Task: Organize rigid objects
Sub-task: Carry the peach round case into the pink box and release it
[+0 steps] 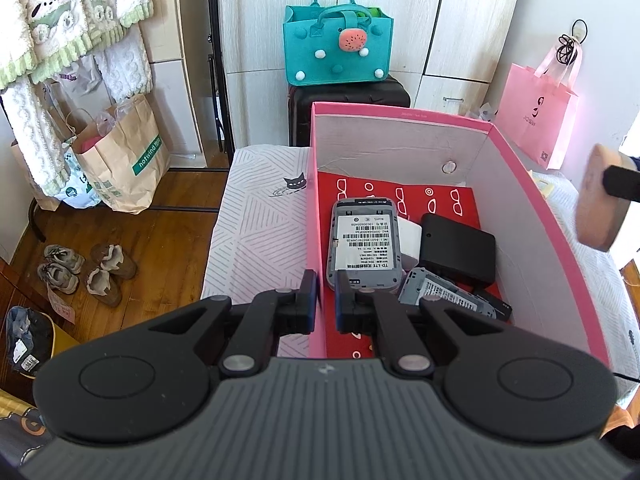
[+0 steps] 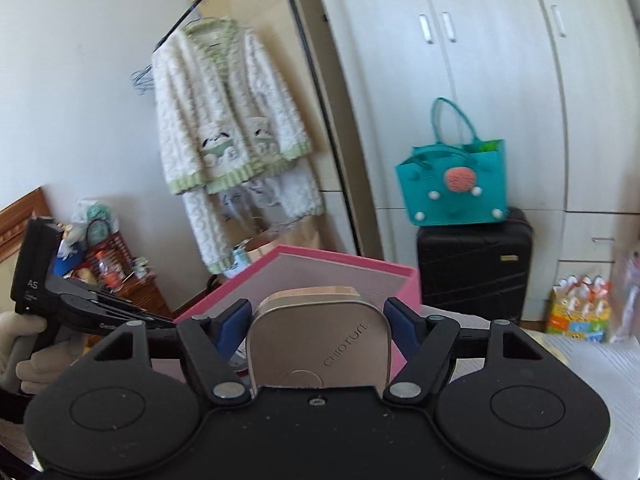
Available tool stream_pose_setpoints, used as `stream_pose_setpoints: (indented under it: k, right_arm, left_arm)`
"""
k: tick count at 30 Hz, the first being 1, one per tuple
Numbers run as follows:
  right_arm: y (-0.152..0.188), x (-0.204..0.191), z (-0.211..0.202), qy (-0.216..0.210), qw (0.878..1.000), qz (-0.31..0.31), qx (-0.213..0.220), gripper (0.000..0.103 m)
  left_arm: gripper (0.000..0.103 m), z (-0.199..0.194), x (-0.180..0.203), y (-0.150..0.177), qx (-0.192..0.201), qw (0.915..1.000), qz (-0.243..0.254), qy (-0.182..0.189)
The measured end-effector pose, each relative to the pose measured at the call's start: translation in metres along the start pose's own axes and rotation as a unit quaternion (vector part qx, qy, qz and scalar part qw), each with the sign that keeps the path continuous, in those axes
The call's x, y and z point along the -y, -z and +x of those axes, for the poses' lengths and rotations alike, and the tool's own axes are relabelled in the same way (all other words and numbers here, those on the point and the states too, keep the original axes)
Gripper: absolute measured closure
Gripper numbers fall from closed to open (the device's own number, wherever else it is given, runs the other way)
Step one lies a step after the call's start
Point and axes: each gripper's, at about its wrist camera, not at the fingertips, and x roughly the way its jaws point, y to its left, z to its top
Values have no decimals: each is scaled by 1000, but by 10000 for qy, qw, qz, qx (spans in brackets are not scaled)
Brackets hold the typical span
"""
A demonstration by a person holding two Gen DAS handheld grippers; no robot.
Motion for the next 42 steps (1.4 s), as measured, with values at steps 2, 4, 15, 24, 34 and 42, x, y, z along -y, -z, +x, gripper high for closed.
stream_pose_setpoints:
  k: [2,4,15,24,34,42]
  right_arm:
    - [-5,-2,9,-35,9999,-89,-70,26]
    - [-12,-6,20,-106,9995,-234,-187,26]
    - [-13,-38,111,567,9740,-1920,-1065,27]
    - [-26,-39,151,591,9625,-2164,-1523,27]
    - [-3,-35,135,777,9509,-2358,-1849,29]
    - [-26,-6,62,492,9817,-1673,-761,26]
  left_arm:
    - [97,0,-1,0,6,10000,-21,24]
    - [97,0,-2,-1,3,10000,-32,41]
    - [97,1,-7,0,9,9999,-102,111]
    - [97,2,-7,0,-1,9998,-149,131]
    - [97,3,-7,-2,1,9998,-147,151]
    - [97,5,-8,-3,5,9998,-165,127]
